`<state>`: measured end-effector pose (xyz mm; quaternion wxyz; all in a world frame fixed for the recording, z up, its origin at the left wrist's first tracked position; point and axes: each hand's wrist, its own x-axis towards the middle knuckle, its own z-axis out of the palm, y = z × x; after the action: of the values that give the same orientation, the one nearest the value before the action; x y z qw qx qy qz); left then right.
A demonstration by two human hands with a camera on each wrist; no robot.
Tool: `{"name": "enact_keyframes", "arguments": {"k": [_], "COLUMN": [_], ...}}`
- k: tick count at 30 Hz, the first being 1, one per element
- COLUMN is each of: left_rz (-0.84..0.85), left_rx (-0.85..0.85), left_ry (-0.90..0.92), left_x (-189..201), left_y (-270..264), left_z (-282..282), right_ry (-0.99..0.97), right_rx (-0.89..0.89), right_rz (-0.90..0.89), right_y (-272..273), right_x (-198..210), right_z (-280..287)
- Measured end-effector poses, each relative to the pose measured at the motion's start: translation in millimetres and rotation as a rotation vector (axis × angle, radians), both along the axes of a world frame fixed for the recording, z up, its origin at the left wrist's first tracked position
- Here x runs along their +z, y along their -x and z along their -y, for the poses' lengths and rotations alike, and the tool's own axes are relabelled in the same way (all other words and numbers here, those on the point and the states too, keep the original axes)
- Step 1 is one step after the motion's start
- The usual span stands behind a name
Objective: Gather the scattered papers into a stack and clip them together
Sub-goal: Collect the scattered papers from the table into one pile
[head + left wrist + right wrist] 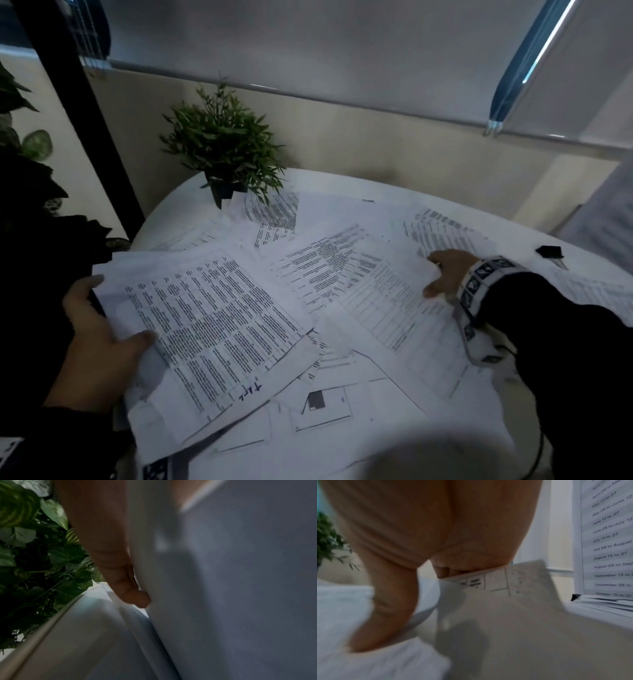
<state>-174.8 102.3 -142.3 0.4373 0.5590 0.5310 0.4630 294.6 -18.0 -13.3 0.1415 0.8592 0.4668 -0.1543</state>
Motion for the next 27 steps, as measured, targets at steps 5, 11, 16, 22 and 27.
{"name": "enact_keyframes", "arguments": {"k": [5, 11, 16, 22, 27], "left_rz": [-0.052, 0.178, 0.347, 0.092, 0.117], "left_rx": [-0.099, -0.036, -0.06, -0.046, -0.121], "left_ry": [-0.045, 0.139, 0.247, 0.041, -0.28], "left_x": [45.1, 58.8, 69.3, 72.2, 113.5], "left_y": [-19.6, -28.4, -31.6, -30.8, -22.3], "left_z": [24.7, 30.0, 34.9, 39.8, 38.9], "right_ry": [-0.251, -1.025, -0.874, -0.646, -0.755], "right_rx": [0.029, -0.031, 0.032, 0.036, -0.029], "right_rz": [0.035, -0.609, -0.675, -0.758, -1.152], "right_y": [-5.0, 48.3, 147.1, 214.2, 198.9], "right_x": [74.5, 120.3, 22.3, -54.7, -30.7], "right_z": [11.1, 6.2, -49.7, -67.9, -59.3]}}
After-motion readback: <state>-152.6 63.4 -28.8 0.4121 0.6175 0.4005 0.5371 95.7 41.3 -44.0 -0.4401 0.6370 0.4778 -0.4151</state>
